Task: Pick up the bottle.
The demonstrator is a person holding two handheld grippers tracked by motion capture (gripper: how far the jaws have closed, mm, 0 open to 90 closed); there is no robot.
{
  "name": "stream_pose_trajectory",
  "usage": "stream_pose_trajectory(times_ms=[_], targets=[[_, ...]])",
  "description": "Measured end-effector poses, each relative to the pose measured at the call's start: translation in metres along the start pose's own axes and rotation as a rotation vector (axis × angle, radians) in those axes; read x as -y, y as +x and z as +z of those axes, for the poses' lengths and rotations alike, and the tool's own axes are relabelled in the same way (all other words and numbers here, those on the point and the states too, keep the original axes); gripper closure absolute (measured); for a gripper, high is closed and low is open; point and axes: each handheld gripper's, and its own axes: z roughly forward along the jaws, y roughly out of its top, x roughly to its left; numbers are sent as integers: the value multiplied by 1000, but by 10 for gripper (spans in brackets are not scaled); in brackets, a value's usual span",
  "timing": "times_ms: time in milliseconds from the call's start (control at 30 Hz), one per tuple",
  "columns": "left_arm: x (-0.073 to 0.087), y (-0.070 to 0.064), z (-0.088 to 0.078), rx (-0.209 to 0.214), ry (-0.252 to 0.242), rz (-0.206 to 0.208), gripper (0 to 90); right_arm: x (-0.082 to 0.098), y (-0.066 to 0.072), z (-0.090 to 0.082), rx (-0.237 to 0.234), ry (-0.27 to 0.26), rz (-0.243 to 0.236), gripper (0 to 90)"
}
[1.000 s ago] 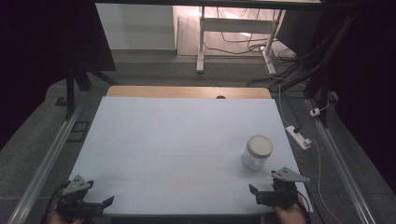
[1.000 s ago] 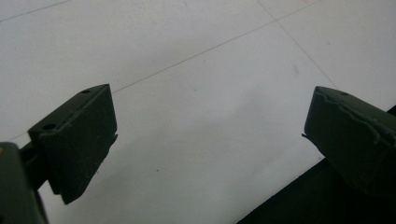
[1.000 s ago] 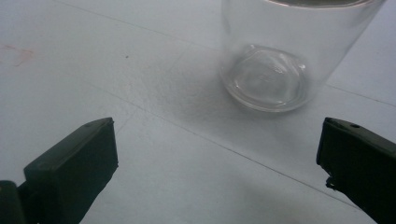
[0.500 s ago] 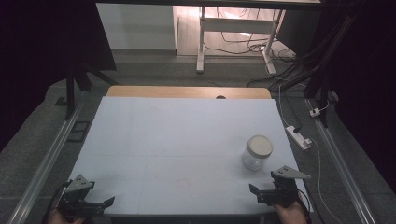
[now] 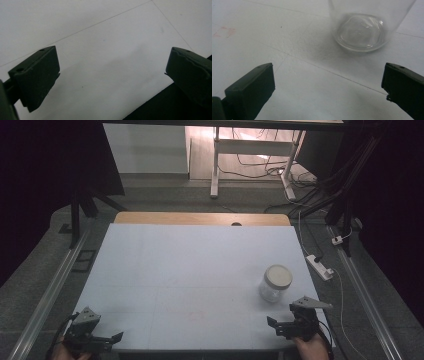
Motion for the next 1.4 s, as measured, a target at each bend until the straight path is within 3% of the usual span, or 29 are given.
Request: stream_pose_trajectory(times_ms=[333, 533, 800, 967, 1400], targets=[[1, 0, -2, 4, -14, 0, 0, -2, 1, 1, -8, -8, -56, 0], [1, 1, -2, 3, -17, -11, 0, -4, -3, 3, -22, -35, -33, 0], [-1, -2, -1, 13, -1, 21, 0, -9, -7, 3, -1, -59, -16, 0], [-1, -4, -1, 28, -15, 38, 0, -14, -10, 5, -16, -55, 29, 0], [-1, -1, -2, 85, -36, 19, 0, -23, -15, 16, 21, -36, 10, 0]])
